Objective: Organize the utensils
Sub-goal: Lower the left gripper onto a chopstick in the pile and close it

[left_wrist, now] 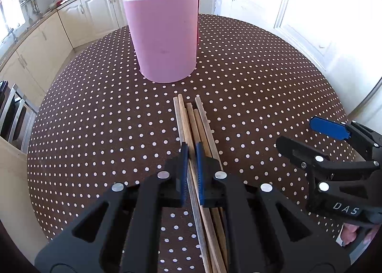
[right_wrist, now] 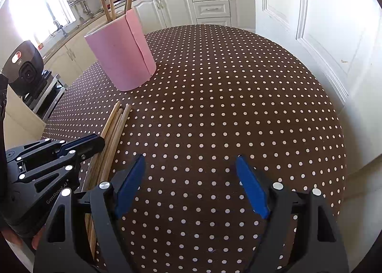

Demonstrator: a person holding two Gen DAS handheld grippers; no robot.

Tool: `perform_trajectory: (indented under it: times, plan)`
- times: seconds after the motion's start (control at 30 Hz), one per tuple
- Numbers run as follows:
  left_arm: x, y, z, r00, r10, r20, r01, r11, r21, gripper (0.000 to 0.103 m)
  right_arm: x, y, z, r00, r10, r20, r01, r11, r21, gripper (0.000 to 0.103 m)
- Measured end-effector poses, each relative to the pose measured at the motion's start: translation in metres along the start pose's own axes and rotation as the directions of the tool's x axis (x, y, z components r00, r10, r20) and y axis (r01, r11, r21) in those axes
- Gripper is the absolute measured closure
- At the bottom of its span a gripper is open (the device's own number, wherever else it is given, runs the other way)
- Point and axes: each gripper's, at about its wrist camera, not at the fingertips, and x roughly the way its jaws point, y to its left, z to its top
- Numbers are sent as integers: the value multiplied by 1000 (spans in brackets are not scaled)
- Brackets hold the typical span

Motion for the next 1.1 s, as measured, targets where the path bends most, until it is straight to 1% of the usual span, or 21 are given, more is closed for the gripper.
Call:
perform_trajectory:
  times: [0.2,0.47,0.8,1.1]
  plan:
    - [-4,0,-5,1000,1,8,-1,1000,-4,96,-1,0,0,1000,4,-1,-4,1000,1,28]
    - [-20,19,-13,999,-4,37,4,1000,-8,96,-4,7,3,1000,4,6,-4,1000,-13,28]
    - [-40,52,-25,998,-9,67,12,999,-46,96,3,42,9,1000,-3,1,3,998,-64,28]
    - [-42,85,-35,996,-53,65,58,995,-83,96,24,67,16,999,-40,-19,38,994,-104,28]
